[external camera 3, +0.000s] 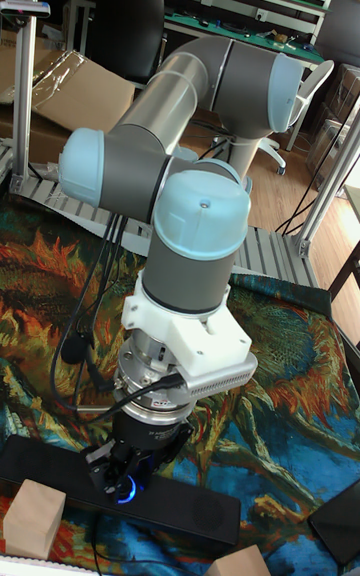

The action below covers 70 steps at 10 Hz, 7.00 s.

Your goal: Turn the knob to increase the volume of the speaker

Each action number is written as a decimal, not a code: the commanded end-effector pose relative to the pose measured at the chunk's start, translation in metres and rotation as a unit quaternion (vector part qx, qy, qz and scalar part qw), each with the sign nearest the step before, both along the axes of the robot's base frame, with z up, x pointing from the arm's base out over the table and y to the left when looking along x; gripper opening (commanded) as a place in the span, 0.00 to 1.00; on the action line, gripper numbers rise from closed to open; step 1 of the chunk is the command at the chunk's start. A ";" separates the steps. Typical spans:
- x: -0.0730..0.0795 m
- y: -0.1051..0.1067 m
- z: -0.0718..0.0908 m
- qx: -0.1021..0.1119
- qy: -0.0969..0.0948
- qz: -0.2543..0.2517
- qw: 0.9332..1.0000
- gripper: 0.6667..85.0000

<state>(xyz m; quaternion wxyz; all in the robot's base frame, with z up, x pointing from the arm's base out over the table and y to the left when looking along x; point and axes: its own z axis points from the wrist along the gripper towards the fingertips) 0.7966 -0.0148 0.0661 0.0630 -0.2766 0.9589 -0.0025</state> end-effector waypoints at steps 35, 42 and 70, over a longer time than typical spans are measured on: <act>0.001 -0.002 -0.003 0.023 0.005 0.003 1.000 0.47; -0.006 -0.008 -0.009 0.025 0.017 0.021 0.999 0.45; -0.010 -0.005 -0.004 0.048 0.034 -0.149 0.987 0.19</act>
